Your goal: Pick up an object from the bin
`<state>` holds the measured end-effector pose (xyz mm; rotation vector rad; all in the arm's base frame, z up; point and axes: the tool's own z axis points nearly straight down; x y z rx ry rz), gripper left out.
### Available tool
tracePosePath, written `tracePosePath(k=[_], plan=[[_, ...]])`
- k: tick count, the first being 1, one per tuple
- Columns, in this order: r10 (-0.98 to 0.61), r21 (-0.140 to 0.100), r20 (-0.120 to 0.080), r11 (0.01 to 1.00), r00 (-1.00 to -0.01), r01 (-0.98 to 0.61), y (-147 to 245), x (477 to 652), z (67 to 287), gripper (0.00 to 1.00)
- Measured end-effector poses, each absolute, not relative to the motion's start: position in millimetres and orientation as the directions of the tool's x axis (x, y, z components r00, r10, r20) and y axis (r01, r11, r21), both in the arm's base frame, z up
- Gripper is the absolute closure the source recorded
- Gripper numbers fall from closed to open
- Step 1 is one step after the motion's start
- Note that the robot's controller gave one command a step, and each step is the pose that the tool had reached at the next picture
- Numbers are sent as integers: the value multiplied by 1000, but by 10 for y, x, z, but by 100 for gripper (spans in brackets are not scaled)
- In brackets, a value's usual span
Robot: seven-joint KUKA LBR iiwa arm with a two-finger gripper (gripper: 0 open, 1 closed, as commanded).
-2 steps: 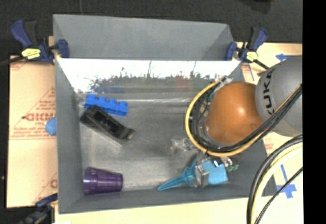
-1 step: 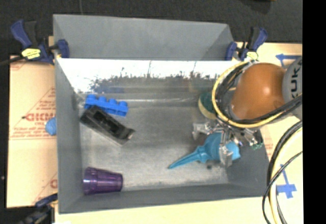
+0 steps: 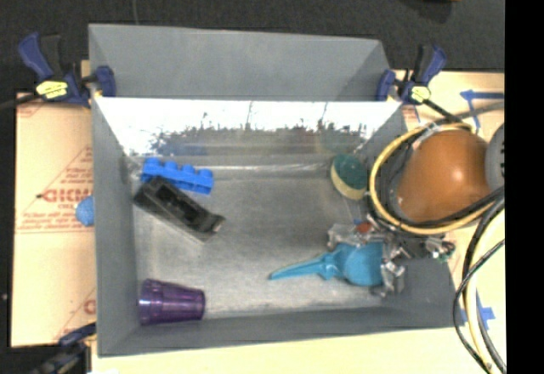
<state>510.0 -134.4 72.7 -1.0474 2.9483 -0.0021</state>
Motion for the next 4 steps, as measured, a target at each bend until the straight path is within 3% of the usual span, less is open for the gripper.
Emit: tracePosePath(k=[1, 2, 4], plan=[[-498, -10, -11, 867, -867, -498, -1032, 5223, 729, 100], [-497, -10, -11, 868, -867, -497, -1032, 5222, 734, 100], [-495, -8, -9, 869, -869, -495, -1034, 5209, 1296, 100]])
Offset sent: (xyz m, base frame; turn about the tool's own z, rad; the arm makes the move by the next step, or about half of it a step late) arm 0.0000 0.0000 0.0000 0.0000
